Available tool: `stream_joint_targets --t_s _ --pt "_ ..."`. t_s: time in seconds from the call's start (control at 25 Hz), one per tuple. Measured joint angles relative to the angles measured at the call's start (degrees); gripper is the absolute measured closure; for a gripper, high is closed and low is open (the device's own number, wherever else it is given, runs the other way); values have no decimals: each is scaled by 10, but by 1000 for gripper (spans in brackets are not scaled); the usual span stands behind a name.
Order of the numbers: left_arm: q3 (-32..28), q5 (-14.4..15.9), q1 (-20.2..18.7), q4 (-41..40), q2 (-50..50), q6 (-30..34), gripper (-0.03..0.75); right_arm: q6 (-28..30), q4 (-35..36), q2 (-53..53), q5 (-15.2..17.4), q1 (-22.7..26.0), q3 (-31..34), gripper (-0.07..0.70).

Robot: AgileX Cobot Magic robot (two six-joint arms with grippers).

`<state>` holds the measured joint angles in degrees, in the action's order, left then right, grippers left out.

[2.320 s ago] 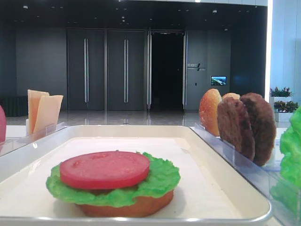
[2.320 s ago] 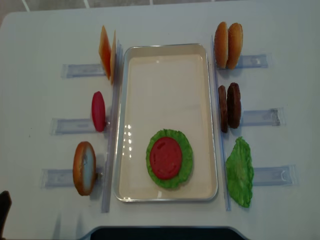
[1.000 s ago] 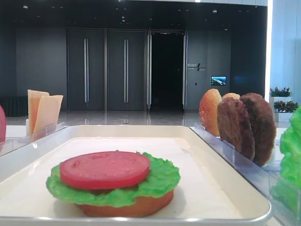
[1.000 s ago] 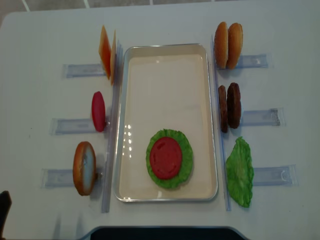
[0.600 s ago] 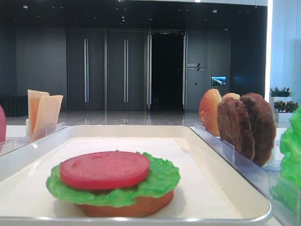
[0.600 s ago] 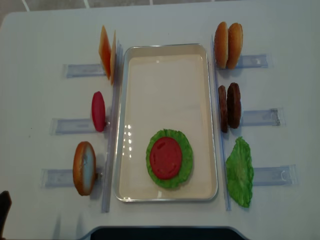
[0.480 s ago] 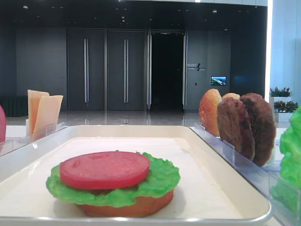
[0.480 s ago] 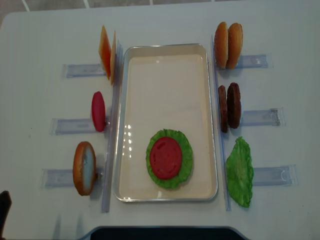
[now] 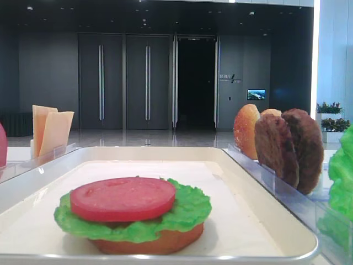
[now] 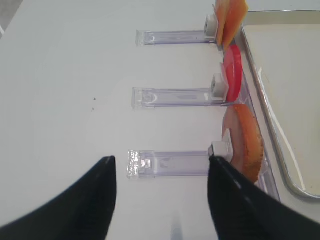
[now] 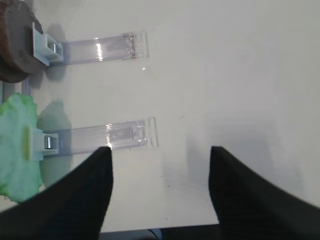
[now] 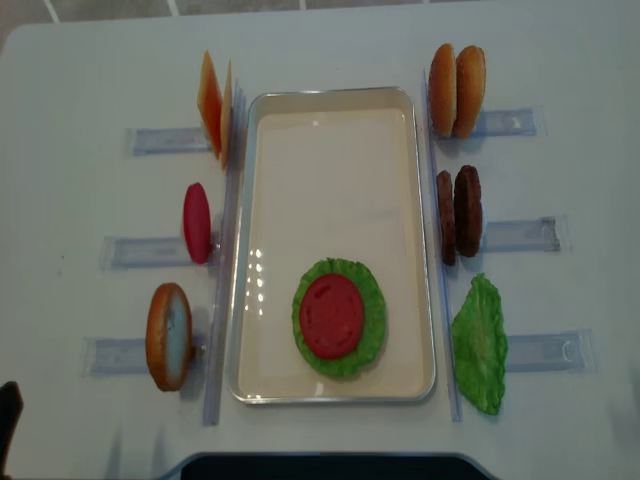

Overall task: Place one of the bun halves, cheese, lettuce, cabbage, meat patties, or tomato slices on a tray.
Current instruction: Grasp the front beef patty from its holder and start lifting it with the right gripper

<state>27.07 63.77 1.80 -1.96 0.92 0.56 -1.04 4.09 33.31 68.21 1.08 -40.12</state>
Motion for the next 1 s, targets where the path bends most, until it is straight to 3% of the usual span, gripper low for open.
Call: stream_joint_targets --t_s 0.56,0.84,1.0 --pt "0 0 0 0 0 0 370 24 13 294 1 0 -133 199" --pt "0 0 0 0 0 0 434 29 18 349 1 -3 -163 199" --pt "0 0 0 0 0 0 479 10 18 350 -1 -35 -165 199"
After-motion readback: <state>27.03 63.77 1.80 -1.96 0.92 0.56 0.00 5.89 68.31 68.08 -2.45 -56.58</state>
